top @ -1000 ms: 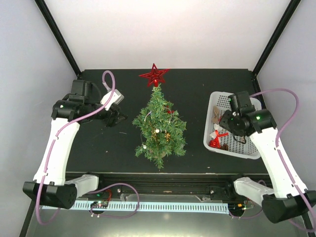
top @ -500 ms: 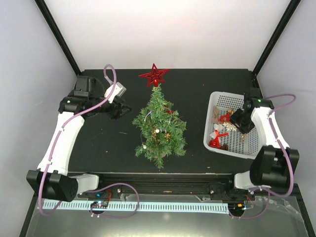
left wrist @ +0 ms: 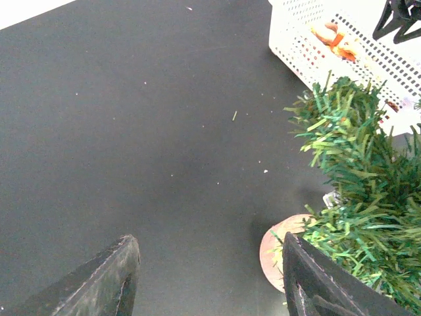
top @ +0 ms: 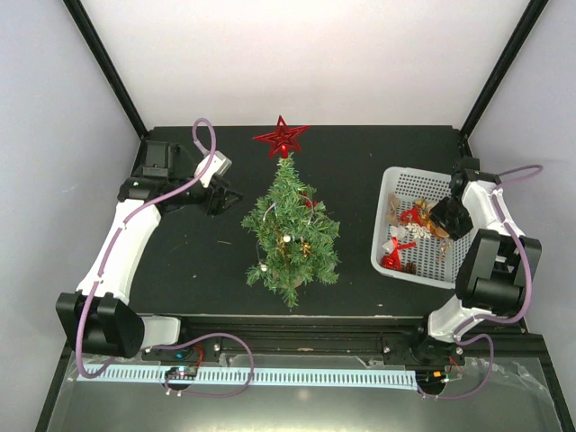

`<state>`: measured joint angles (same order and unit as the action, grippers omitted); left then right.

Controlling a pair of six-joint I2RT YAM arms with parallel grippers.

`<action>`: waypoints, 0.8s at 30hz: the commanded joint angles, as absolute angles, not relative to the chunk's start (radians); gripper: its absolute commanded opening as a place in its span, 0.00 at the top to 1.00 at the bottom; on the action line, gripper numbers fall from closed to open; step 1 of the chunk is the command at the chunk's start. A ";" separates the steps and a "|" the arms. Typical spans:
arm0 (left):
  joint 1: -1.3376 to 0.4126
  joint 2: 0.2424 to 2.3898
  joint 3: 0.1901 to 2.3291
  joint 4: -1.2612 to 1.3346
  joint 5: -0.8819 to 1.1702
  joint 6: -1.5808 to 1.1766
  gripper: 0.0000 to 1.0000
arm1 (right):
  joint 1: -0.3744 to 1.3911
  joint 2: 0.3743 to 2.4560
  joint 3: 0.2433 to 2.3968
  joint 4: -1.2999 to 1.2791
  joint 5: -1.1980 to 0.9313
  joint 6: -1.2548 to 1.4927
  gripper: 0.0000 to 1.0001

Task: Decorate the small christmas tree

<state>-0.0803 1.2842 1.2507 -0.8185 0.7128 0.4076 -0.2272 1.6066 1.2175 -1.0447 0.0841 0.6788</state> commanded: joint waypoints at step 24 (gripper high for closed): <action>-0.042 1.327 1.232 -0.804 0.803 0.414 0.39 | -0.235 1.839 1.363 -0.879 -0.064 0.687 0.53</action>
<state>-0.0505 1.3380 1.2182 -0.7902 0.7700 0.4061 -0.2272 1.8431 1.3693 -0.9100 -0.0345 0.6891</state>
